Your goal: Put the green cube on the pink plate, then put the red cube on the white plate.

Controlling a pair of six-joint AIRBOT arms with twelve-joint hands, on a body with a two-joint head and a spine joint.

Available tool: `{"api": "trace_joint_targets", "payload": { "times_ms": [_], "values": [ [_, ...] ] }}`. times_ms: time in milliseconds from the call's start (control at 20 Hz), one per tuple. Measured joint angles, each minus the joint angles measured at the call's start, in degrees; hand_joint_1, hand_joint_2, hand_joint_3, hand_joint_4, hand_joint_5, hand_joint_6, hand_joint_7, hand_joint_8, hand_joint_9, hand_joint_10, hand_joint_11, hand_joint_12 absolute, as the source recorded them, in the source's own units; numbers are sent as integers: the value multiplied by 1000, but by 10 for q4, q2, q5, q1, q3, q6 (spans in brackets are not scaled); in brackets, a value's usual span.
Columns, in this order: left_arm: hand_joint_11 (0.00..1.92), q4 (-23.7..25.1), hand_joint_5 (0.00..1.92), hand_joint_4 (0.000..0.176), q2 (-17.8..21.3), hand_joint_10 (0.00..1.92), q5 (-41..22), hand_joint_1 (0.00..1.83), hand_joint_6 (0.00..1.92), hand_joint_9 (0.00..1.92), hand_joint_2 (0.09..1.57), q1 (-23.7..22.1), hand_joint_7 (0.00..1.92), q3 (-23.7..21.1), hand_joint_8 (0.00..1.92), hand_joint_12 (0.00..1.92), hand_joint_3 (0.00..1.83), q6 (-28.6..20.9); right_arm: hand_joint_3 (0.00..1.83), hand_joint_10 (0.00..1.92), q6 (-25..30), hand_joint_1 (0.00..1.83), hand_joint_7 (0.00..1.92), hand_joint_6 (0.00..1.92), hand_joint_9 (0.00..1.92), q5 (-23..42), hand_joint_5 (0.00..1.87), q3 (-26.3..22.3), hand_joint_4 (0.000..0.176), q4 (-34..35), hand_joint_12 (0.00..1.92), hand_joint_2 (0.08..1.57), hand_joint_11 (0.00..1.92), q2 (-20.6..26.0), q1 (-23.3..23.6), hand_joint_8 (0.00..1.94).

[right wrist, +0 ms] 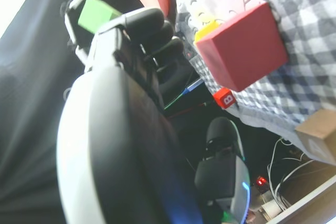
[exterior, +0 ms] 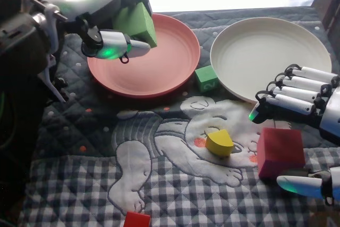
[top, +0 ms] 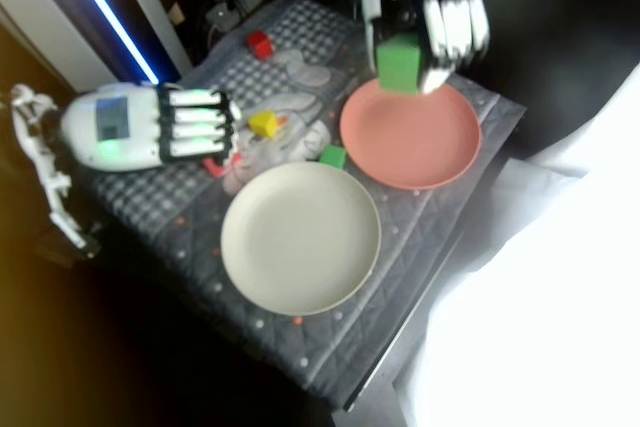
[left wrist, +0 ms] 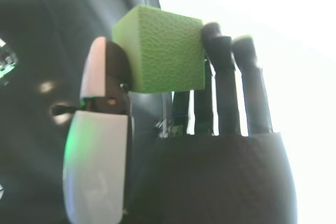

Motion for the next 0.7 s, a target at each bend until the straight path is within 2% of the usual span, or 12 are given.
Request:
{"api": "trace_joint_targets", "payload": {
  "times_ms": [100,150,200,250,300,350,400,450,500,550,600,700],
  "values": [
    [412,-24,665,0,-11,1298,16,1136,1356,608,1272,0,747,17,1489,1761,0,0,372,1374,0,334,145,1142,102,2,69,1,0,0,1842,960,0,-1,0,1211],
    [187,-32,667,16,-13,1347,24,1111,1392,444,1282,0,701,22,1502,1852,0,0,371,1392,0,338,162,1132,123,1,69,1,0,0,1861,959,3,-1,0,1220],
    [37,-39,660,144,-14,1401,29,903,1444,261,1279,0,515,24,1207,1885,0,0,370,1393,0,340,172,1129,118,1,80,1,0,0,1834,944,0,-1,0,1227],
    [7,-50,444,113,-15,1210,33,755,930,77,1166,1,356,25,923,1683,0,0,373,1358,0,357,172,1112,110,1,83,1,0,0,1774,943,0,-1,0,1215],
    [1,-59,406,134,-15,1045,36,722,574,18,1100,1,313,25,682,1495,0,0,374,1351,0,372,170,1107,110,1,80,1,0,0,1758,941,0,-1,0,1212],
    [0,-68,315,168,-15,1069,38,725,259,3,1032,1,258,25,633,1475,0,0,377,1303,0,365,176,1101,111,1,74,1,0,0,1714,942,0,-1,0,1177],
    [0,-72,159,174,-15,902,37,674,78,0,977,1,130,25,651,1403,0,0,385,1304,0,375,170,1109,106,1,69,1,0,0,1716,956,0,-1,0,1169],
    [0,-73,59,176,-15,693,37,644,18,0,954,1,82,25,543,1205,0,0,381,1292,0,371,175,1098,111,1,71,1,0,0,1714,962,0,-1,0,1151],
    [0,-76,11,176,-15,237,34,660,3,0,919,3,62,25,200,575,0,0,382,1296,0,373,170,1108,101,1,78,1,0,0,1737,970,0,-1,0,1150],
    [0,-79,1,176,-15,47,31,677,0,0,902,6,67,25,59,114,0,0,379,1310,0,372,161,1117,95,1,75,1,0,0,1735,978,0,-1,0,1164],
    [0,-82,0,176,-15,9,31,677,0,0,883,7,39,25,17,22,0,0,368,1347,0,390,168,1124,104,1,92,1,0,0,1735,982,0,-1,0,1196],
    [0,-85,0,176,-13,0,25,723,0,0,863,12,1,22,0,0,0,1,357,1333,0,380,183,1125,126,1,72,1,0,0,1739,996,0,-1,0,1218]
  ]
}}
